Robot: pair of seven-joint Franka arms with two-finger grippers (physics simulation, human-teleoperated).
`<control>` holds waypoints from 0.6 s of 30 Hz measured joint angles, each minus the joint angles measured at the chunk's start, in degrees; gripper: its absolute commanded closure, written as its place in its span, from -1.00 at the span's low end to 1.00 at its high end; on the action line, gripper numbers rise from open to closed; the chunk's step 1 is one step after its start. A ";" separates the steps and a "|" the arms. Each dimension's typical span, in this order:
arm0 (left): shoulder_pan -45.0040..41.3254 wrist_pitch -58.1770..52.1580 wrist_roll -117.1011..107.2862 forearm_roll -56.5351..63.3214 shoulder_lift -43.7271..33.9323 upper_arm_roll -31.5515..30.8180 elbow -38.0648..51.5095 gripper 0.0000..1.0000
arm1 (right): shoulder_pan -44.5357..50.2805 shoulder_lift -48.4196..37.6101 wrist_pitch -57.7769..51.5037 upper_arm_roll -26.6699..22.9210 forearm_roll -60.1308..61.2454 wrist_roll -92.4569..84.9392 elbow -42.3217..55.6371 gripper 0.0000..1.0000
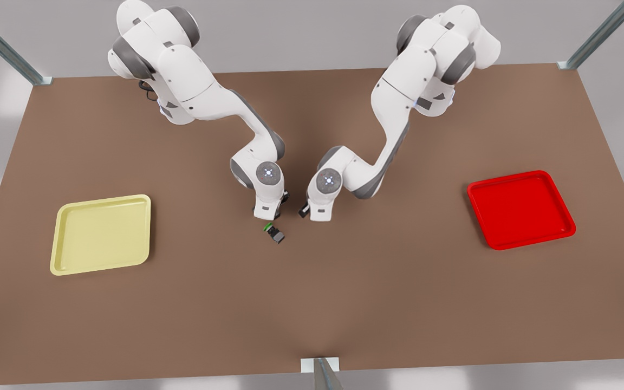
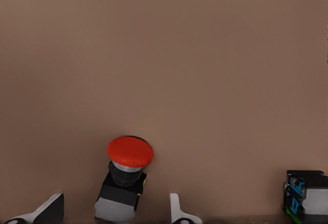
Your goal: Place the switches on the corresponding trays according to their colors
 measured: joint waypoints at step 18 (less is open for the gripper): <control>-0.53 2.19 12.31 0.03 2.65 0.09 0.00 -0.43 | -15.81 -15.63 -10.32 -6.89 1.16 -6.27 -4.15 0.25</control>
